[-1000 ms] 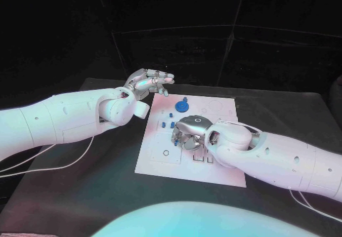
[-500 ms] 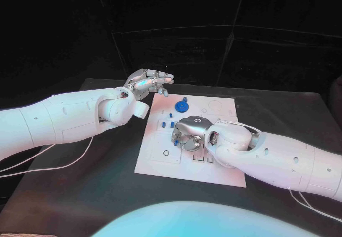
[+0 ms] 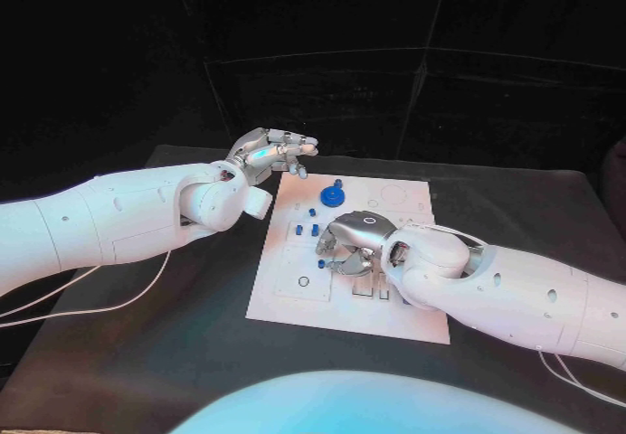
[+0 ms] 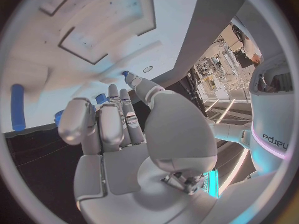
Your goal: Assemble the parts on the task board
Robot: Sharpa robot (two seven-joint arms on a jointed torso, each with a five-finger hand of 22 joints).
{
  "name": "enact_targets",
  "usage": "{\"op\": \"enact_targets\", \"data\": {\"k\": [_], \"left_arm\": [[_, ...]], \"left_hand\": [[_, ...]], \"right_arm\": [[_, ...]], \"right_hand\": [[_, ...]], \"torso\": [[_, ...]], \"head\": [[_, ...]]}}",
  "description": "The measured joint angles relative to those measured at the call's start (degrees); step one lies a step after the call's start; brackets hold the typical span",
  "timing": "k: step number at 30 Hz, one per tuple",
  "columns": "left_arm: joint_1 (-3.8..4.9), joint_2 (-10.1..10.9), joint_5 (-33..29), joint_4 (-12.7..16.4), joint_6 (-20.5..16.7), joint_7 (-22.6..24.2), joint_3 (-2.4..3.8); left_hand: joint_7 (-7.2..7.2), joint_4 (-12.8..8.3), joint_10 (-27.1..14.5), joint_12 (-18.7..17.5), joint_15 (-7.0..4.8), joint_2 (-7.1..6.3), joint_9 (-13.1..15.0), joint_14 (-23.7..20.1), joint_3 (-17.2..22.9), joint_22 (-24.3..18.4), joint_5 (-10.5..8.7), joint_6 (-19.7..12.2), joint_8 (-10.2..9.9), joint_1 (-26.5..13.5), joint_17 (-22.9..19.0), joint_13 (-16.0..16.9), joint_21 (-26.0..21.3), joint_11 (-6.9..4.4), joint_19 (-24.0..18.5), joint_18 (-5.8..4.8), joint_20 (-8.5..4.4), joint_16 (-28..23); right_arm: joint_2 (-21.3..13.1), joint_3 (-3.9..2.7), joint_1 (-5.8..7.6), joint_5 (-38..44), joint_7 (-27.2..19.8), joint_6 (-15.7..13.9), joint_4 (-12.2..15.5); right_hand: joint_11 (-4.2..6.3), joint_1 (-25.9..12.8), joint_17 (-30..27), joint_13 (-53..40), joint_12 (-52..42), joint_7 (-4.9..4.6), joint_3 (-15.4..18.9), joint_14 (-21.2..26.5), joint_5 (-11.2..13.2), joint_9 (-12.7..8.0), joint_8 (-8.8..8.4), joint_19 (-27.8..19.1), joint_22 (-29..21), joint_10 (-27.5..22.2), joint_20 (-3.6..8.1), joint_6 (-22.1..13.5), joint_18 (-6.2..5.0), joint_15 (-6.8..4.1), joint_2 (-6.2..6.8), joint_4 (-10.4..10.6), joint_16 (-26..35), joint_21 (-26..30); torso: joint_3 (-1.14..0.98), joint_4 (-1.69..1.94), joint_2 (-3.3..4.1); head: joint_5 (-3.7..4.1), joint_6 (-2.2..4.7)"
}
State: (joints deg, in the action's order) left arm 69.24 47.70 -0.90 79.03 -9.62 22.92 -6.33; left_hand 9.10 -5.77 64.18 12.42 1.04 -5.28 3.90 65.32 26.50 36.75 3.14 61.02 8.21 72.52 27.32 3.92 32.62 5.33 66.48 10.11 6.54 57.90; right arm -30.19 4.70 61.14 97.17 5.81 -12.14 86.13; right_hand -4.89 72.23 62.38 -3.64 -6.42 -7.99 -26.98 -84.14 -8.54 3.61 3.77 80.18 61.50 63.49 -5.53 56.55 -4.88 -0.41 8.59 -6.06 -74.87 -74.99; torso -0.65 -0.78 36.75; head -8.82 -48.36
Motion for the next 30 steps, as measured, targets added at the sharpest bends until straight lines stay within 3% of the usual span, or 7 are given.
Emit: {"op": "enact_targets", "data": {"k": [9,13,18,20,24,30], "left_arm": [[0.0,0.2,0.0,0.0,0.1,-0.2,0.0],[0.0,0.3,0.0,0.0,0.2,-0.2,0.0],[0.0,0.3,0.0,0.0,0.3,-0.2,-0.01],[0.0,0.3,0.0,0.0,0.3,-0.2,-0.01],[0.0,0.2,0.0,0.0,0.4,-0.2,-0.01],[0.0,0.1,0.0,-0.1,0.5,-0.2,-0.02]], "left_hand": [[0.0,0.0,0.0,0.0,0.0,0.0,0.0,0.0,0.0,0.0,0.0,0.0,0.0,0.0,0.0,0.0,0.0,0.0,0.0,-0.01,0.0,0.0],[0.0,0.0,0.0,0.0,0.0,0.0,0.0,0.0,0.0,0.0,0.0,0.0,0.0,0.0,0.0,0.0,0.0,0.0,0.0,-0.01,0.0,0.0],[0.0,0.0,0.0,0.0,0.0,0.0,0.0,0.0,0.0,0.0,0.0,0.0,0.0,0.0,0.0,0.0,-0.2,0.0,0.0,-0.01,0.0,0.0],[0.0,0.0,0.0,0.0,0.0,0.0,0.0,0.0,0.0,-0.1,0.0,0.0,0.0,0.0,-0.1,0.0,-0.2,0.0,0.0,-0.01,0.0,0.0],[0.0,0.0,0.0,0.0,0.0,0.0,0.0,0.0,0.0,-0.1,0.0,0.0,0.0,0.0,-0.1,0.0,-0.2,0.0,0.0,-0.01,0.0,0.0],[0.0,0.0,0.0,0.0,0.0,0.0,0.0,0.0,0.0,-0.1,0.0,0.0,0.0,0.0,-0.1,0.0,-0.2,0.0,0.0,-0.01,0.0,0.0]], "right_arm": [[-6.2,-0.03,0.1,-0.8,-0.2,-3.9,4.3],[-9.8,-0.37,1.2,-1.4,0.4,-4.6,5.9],[-12.9,-0.91,3.2,-2.0,2.1,-4.4,6.1],[-13.6,-0.96,3.55,-2.1,2.9,-4.0,5.8],[-14.2,-0.97,3.94,-2.2,4.1,-2.8,5.0],[-14.0,-0.98,4.08,-2.2,5.3,-1.1,4.2]], "right_hand": [[-0.03,0.1,-0.3,-0.1,-0.4,-0.38,0.8,0.0,-0.8,0.3,0.0,0.0,-0.5,-0.6,0.0,0.1,0.0,0.0,0.15,0.1,0.0,0.2],[-0.03,0.1,-0.4,-0.1,-0.4,-0.44,1.3,0.0,-0.8,0.3,0.0,0.0,-0.5,-0.6,0.0,0.1,0.0,0.0,0.14,0.2,0.0,0.3],[-0.51,-0.2,-0.8,0.0,0.1,-0.44,4.6,0.3,-0.8,0.3,0.0,-0.2,-0.7,-3.5,-0.21,0.1,0.0,0.27,0.53,0.8,0.3,0.4],[-0.85,0.2,-0.9,0.0,0.7,0.05,6.7,0.1,-0.8,0.3,0.0,-0.4,-0.8,-5.1,-0.42,-0.3,0.0,0.53,0.9,1.0,0.3,0.5],[-1.15,1.3,-1.1,0.0,0.7,0.3,9.9,0.3,-0.8,0.3,0.0,-0.2,-0.9,-6.0,-0.62,-0.6,0.0,0.72,0.34,1.4,0.3,0.5],[-1.15,2.6,-1.2,0.0,0.4,0.49,11.0,0.3,-0.8,0.3,0.0,-0.4,-1.1,-6.0,-0.83,-0.8,0.0,0.72,-0.46,1.4,0.3,0.7]], "torso": [[0.02,-0.11,-0.04],[0.08,-0.16,-0.12],[0.12,-0.23,-0.15],[0.13,-0.24,-0.19],[0.13,-0.26,-0.2],[0.11,-0.26,-0.18]], "head": [[0.63,0.48],[1.35,1.08],[1.99,1.86],[2.15,2.02],[2.3,2.31],[2.42,2.51]]}}
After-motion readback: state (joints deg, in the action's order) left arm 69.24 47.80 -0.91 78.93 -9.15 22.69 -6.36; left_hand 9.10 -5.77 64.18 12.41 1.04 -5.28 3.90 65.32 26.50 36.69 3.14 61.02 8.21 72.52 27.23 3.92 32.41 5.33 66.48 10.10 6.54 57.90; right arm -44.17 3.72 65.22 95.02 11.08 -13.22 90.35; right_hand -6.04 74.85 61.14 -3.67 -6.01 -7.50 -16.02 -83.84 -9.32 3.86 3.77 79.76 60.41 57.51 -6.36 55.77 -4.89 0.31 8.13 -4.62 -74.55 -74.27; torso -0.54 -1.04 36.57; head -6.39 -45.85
